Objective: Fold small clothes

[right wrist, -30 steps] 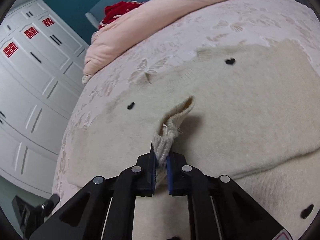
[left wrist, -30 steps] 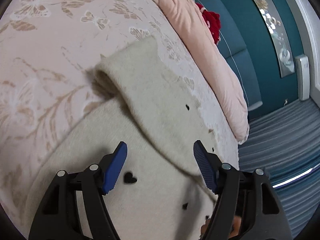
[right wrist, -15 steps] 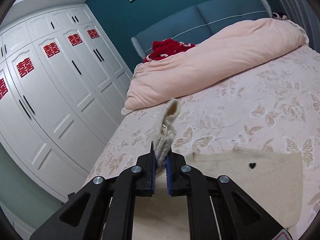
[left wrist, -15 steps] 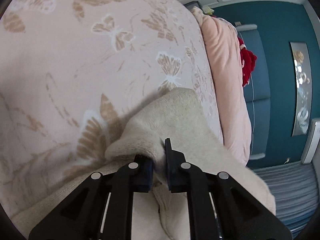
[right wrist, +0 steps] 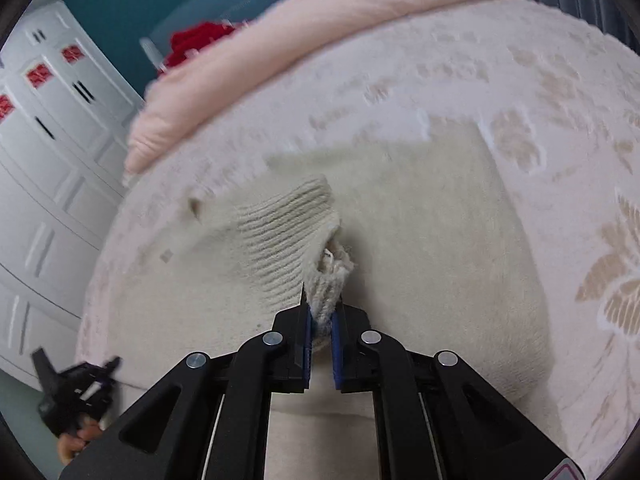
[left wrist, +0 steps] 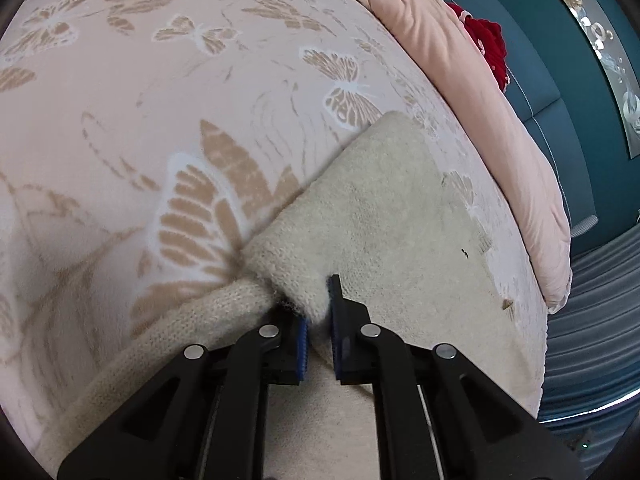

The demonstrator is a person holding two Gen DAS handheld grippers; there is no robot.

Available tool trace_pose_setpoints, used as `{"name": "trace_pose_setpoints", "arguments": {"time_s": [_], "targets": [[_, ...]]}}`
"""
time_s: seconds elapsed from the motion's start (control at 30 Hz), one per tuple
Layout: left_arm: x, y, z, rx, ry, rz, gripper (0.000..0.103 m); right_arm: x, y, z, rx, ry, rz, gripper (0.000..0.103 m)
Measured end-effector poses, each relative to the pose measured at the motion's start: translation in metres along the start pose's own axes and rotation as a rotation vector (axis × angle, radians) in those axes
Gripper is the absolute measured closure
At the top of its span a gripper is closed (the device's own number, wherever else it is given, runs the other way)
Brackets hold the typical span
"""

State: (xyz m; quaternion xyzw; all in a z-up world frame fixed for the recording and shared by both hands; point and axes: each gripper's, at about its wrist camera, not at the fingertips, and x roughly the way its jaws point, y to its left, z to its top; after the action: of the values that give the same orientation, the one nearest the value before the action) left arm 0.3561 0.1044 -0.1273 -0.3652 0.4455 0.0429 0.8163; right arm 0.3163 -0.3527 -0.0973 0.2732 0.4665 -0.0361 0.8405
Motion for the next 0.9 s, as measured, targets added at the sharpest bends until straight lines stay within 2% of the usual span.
{"name": "trace_pose_setpoints", "arguments": {"time_s": [0.03, 0.1, 0.13, 0.17, 0.2, 0.27, 0.4, 0.43, 0.47, 0.5, 0.57, 0.6, 0.63, 0.67, 0.73, 0.77, 0.8, 0.83, 0.9], "targets": [[0.0, -0.002, 0.0, 0.011, -0.002, 0.007, 0.094, 0.001, -0.008, -0.003, 0.033, -0.006, 0.025, 0.096], [0.0, -0.003, 0.001, 0.018, -0.005, 0.008, 0.094, -0.021, -0.008, -0.003, 0.071, -0.084, 0.105, 0.096], [0.001, -0.002, 0.002, 0.023, -0.008, 0.009, 0.094, -0.033, -0.004, -0.003, 0.063, -0.125, 0.146, 0.096], [0.0, -0.001, 0.001, 0.024, -0.013, 0.006, 0.094, -0.038, -0.001, -0.006, 0.037, -0.152, 0.146, 0.096], [0.0, 0.0, 0.001, 0.019, -0.018, 0.0, 0.094, -0.031, -0.002, -0.009, 0.013, -0.136, 0.108, 0.096], [-0.001, 0.002, 0.0, -0.004, -0.027, -0.01, 0.094, 0.001, -0.015, -0.017, 0.027, -0.002, 0.043, 0.097], [-0.003, 0.004, 0.0, -0.025, -0.038, -0.011, 0.094, -0.036, -0.01, -0.015, 0.063, -0.125, 0.152, 0.096], [-0.004, 0.005, 0.0, -0.021, -0.043, -0.011, 0.094, -0.034, -0.009, -0.017, 0.03, -0.13, 0.118, 0.095], [-0.004, 0.005, -0.001, -0.017, -0.047, -0.013, 0.094, -0.02, -0.01, -0.02, 0.002, -0.069, 0.048, 0.095], [-0.004, 0.004, -0.002, -0.009, -0.049, -0.011, 0.094, -0.005, -0.014, -0.025, -0.01, -0.004, 0.026, 0.097], [-0.011, 0.002, -0.002, 0.012, -0.046, -0.004, 0.093, -0.021, -0.017, -0.026, 0.024, -0.034, 0.051, 0.091], [-0.018, 0.001, -0.001, 0.027, -0.046, -0.002, 0.091, -0.035, -0.017, -0.027, 0.05, -0.04, 0.054, 0.081], [-0.027, 0.002, 0.0, 0.05, -0.043, -0.011, 0.089, -0.053, -0.016, -0.031, 0.053, -0.056, 0.06, 0.077], [-0.039, 0.004, 0.0, 0.082, -0.037, -0.021, 0.087, -0.072, -0.015, -0.04, 0.03, -0.076, 0.064, 0.074], [-0.067, 0.013, -0.005, 0.161, -0.028, -0.012, 0.074, -0.109, -0.018, -0.068, -0.035, -0.102, -0.001, 0.054], [-0.082, 0.022, -0.01, 0.188, -0.011, -0.009, 0.058, -0.127, -0.023, -0.088, -0.059, -0.104, -0.048, 0.045], [-0.096, 0.033, -0.017, 0.202, 0.009, -0.004, 0.046, -0.144, -0.031, -0.11, -0.067, -0.097, -0.076, 0.042], [-0.111, 0.046, -0.027, 0.208, 0.031, -0.009, 0.043, -0.158, -0.042, -0.134, -0.06, -0.076, -0.086, 0.042], [-0.136, 0.072, -0.049, 0.213, 0.085, -0.011, 0.027, -0.181, -0.069, -0.179, -0.014, -0.023, -0.102, 0.04]]}}
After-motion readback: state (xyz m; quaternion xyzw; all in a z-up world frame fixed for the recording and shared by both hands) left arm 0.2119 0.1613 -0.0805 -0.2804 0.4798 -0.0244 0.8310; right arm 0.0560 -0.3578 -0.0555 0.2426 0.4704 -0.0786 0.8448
